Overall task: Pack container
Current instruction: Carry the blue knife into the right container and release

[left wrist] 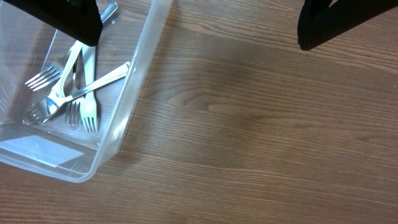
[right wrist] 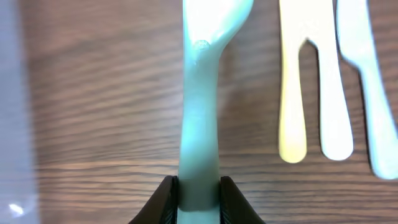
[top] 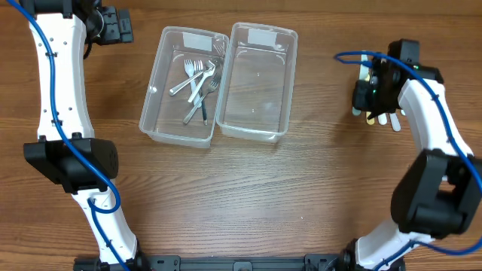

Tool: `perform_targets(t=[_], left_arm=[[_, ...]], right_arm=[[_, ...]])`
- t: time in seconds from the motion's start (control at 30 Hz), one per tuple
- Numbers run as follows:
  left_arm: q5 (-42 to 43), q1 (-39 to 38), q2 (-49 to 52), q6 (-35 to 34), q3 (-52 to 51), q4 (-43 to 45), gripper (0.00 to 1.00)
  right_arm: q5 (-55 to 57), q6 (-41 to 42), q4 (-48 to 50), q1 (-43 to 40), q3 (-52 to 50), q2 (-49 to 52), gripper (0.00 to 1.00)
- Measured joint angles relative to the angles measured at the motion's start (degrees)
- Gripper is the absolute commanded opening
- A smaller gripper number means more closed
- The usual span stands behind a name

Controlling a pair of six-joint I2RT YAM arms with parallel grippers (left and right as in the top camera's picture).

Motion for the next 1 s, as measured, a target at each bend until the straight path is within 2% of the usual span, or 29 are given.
perform_targets(t=[0.13, 0.43, 0.67, 0.9, 0.93, 0.97, 1.0], left_arm=[[0.00, 0.00, 0.00, 0.00, 0.00, 0.00, 1.00], [0.00, 0.00, 0.00, 0.00, 0.00, 0.00, 1.00], [0.00, 0.00, 0.00, 0.00, 0.00, 0.00, 1.00], [0.00, 0.00, 0.00, 0.00, 0.00, 0.00, 1.00], [0.00, 0.00, 0.00, 0.00, 0.00, 0.00, 1.00], [-0.02, 0.00, 0.00, 0.00, 0.00, 0.00, 1.00], [0.00, 0.00, 0.00, 0.00, 0.00, 0.00, 1.00]], right_arm=[[-2.03, 1.40, 0.22, 3.13, 1.38, -3.37, 0.11], [-4.96, 10.05, 6.21, 17.11, 3.43, -9.88, 0.11], [-5.42, 13.60, 10.03, 26.60, 3.45, -8.15, 0.05], [-5.38, 17.31, 11.06, 31.36, 3.45, 1.46, 0.04], [-5.31, 17.88, 11.63, 31.82, 3.45, 2.58, 0.05], [-5.31, 18.21, 11.87, 32.15, 3.45, 3.15, 0.14], [-5.18, 18.43, 12.15, 32.54, 3.45, 3.50, 0.30]])
